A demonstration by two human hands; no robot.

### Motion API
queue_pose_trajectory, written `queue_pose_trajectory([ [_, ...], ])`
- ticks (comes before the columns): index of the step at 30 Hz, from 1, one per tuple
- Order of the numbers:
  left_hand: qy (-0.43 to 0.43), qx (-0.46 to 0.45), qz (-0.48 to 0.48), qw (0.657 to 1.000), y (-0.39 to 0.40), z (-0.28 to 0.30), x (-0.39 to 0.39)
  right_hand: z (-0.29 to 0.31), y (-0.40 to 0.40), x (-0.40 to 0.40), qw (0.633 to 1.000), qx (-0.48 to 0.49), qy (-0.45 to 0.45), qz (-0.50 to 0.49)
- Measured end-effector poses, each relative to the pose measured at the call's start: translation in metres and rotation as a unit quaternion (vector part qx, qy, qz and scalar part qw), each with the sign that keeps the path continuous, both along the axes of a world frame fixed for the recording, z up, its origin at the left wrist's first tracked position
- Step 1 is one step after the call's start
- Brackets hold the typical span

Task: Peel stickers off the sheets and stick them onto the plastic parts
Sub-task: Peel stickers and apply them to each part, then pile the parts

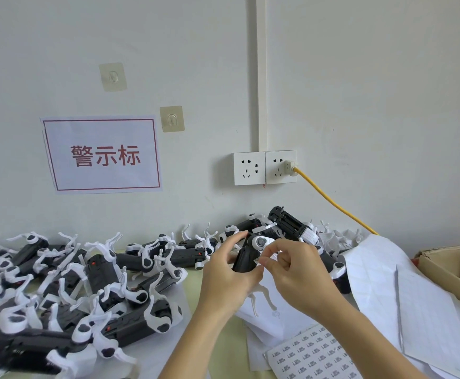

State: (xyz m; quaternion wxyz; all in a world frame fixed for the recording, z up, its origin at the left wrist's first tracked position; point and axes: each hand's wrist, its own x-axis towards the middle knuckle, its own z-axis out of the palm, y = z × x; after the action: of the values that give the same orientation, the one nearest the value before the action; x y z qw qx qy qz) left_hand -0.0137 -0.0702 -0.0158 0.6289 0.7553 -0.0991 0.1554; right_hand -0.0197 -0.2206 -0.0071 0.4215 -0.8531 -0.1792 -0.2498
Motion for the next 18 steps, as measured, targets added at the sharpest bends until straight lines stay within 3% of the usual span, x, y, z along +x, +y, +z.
queue_pose_trajectory([
  [18,0.045,-0.044,-0.058,0.996,0.0019,0.0044,-0.0018,0.0019,-0.0005,-0.0014,0.999,-0.039,-0.006,-0.030],
])
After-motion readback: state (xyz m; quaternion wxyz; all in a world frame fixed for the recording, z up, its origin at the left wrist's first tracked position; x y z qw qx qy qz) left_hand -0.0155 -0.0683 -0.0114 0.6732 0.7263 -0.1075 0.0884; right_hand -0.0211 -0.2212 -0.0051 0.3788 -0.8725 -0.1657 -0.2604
